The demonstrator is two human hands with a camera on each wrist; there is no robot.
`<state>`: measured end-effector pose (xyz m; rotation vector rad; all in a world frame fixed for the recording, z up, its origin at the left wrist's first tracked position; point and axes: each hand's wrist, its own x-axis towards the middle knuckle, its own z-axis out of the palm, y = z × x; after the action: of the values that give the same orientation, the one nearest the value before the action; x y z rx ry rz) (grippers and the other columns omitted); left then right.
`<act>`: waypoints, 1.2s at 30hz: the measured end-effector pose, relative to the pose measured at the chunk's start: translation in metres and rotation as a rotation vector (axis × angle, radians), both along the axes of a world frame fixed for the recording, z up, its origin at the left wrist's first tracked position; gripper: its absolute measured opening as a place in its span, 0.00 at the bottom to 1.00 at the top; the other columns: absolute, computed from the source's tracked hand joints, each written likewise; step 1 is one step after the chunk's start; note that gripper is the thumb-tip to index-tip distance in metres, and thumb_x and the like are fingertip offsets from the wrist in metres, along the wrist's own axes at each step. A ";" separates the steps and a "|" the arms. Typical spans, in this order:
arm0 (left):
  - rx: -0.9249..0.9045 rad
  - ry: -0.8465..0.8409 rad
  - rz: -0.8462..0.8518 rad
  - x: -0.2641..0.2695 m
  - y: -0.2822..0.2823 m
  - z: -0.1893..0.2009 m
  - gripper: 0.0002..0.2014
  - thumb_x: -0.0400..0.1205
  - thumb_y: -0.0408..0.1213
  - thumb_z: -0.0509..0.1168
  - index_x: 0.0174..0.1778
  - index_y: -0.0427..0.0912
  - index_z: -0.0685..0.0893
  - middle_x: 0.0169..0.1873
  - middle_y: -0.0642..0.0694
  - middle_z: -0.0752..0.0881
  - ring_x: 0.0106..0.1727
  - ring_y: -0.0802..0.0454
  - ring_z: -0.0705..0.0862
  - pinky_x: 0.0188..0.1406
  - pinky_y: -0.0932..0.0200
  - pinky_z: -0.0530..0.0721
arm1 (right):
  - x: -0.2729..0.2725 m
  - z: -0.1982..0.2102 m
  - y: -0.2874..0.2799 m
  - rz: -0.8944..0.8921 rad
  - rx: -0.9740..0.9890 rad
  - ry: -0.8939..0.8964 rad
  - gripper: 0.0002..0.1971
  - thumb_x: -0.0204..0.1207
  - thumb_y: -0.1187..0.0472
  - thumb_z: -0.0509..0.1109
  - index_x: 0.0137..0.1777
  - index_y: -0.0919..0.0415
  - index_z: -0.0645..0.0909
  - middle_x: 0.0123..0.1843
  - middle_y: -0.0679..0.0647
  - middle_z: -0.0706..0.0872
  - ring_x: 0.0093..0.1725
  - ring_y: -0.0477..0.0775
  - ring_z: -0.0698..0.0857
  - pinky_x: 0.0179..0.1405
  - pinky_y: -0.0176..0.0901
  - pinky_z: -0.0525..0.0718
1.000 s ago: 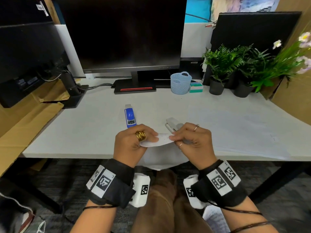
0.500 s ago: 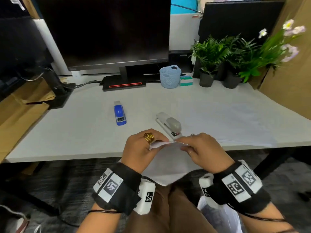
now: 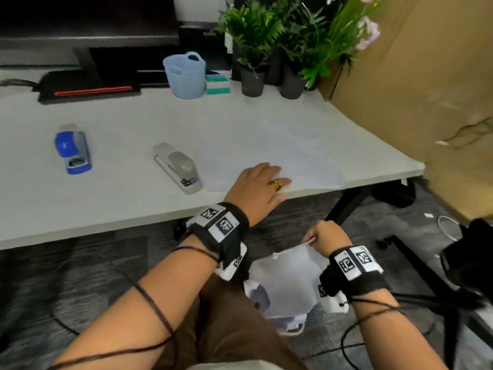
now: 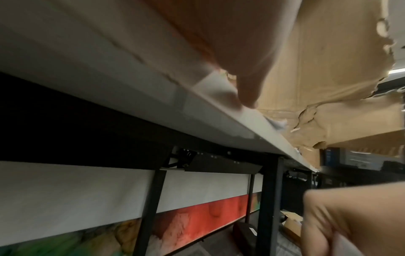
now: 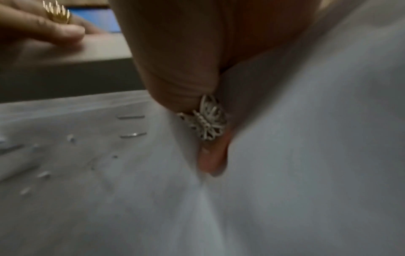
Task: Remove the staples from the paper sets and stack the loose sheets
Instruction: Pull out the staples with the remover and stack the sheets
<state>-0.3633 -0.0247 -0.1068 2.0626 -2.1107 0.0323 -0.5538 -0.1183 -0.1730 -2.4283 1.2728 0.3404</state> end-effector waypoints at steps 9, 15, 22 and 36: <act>0.110 -0.054 0.045 0.003 -0.017 -0.006 0.28 0.84 0.59 0.46 0.81 0.60 0.50 0.82 0.50 0.50 0.82 0.48 0.47 0.79 0.47 0.46 | 0.009 -0.045 -0.018 0.018 0.072 0.111 0.22 0.77 0.75 0.59 0.58 0.52 0.87 0.63 0.59 0.85 0.61 0.58 0.83 0.62 0.44 0.80; 0.129 -0.077 0.049 0.003 -0.018 -0.007 0.29 0.84 0.60 0.44 0.81 0.60 0.48 0.82 0.50 0.49 0.82 0.47 0.46 0.79 0.46 0.46 | 0.000 -0.051 -0.016 0.081 -0.047 0.104 0.24 0.77 0.76 0.59 0.59 0.49 0.86 0.63 0.56 0.84 0.60 0.58 0.83 0.60 0.44 0.79; 0.121 -0.070 0.046 0.003 -0.018 -0.006 0.29 0.84 0.59 0.45 0.81 0.59 0.49 0.82 0.49 0.50 0.82 0.46 0.47 0.79 0.45 0.47 | -0.001 -0.042 -0.024 0.163 0.032 0.032 0.22 0.74 0.76 0.64 0.51 0.49 0.90 0.59 0.52 0.87 0.58 0.53 0.84 0.62 0.42 0.79; 0.104 -0.077 0.047 0.004 -0.019 -0.007 0.29 0.84 0.59 0.46 0.81 0.59 0.48 0.82 0.48 0.50 0.82 0.46 0.48 0.79 0.45 0.47 | 0.021 -0.125 0.020 0.187 0.309 0.014 0.38 0.72 0.81 0.53 0.74 0.43 0.73 0.71 0.54 0.80 0.68 0.55 0.80 0.65 0.42 0.78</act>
<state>-0.3595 -0.0435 -0.1135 2.2037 -2.1511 0.0081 -0.5326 -0.0981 -0.2982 -2.2825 0.9209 0.5623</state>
